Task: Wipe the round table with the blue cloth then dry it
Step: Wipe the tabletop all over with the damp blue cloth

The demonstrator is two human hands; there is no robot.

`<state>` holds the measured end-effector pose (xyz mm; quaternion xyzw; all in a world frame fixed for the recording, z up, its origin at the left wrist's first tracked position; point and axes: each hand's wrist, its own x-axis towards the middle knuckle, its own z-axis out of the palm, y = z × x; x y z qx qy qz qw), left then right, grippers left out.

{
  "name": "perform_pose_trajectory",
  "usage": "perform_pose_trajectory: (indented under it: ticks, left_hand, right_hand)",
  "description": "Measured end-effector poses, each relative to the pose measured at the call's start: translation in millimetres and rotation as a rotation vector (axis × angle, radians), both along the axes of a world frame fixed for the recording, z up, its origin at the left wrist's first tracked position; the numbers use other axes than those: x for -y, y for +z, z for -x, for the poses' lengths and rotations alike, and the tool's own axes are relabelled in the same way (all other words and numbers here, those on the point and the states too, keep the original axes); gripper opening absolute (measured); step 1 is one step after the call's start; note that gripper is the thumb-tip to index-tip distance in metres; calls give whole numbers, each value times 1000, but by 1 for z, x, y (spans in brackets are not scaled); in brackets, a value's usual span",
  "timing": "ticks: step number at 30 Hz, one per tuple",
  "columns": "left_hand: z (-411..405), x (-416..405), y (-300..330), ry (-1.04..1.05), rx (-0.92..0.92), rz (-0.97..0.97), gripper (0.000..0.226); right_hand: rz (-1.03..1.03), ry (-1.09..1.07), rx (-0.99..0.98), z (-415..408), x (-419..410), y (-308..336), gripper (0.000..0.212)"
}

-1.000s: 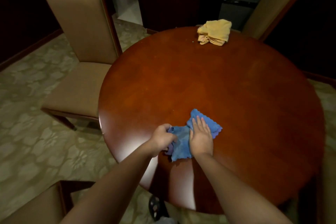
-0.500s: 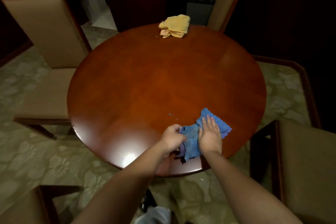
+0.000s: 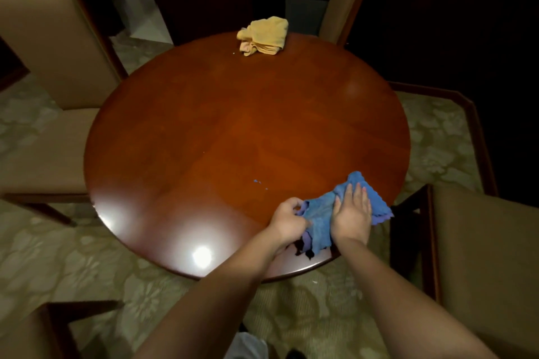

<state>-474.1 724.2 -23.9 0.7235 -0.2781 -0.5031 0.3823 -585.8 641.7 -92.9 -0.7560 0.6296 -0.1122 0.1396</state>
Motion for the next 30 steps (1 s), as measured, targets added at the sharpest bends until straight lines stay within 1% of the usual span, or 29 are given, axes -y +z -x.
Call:
perform_pose_trajectory:
  ticks: [5,9,13,16,18,20,23,25,27,30]
  left_hand:
    - [-41,-18,-1,122,-24,5,44]
    - [-89,-43,0,287,-49,-4,38]
    - [-137,-63,-2,421,-1,41,28]
    - [-170,-77,-4,478,-19,34,20]
    - [-193,-81,-5,489,-29,21,18]
    - [-219,-82,-5,496,-32,19,19]
    - [-262,-80,-2,488,-63,42,21]
    - [-294,-77,0,462,-44,49,22]
    - [-328,-73,3,419,-17,41,22]
    - [-375,-69,4,361,-24,22,23]
  right_hand:
    - [-9,161,-37,-42,-9,0,55]
    - [-23,213,22,-99,-37,3,60]
    - [-58,278,43,-162,-60,4,52]
    - [-41,291,48,-202,-72,7,50]
    - [-23,276,35,-227,-75,10,52]
    - [-73,278,-10,-253,-77,14,56]
    - [-40,227,11,-297,-79,11,60]
    - [-61,205,12,-327,-80,13,62]
    - [-90,184,-42,-355,-78,16,63]
    - [-104,145,-102,-394,-74,19,64]
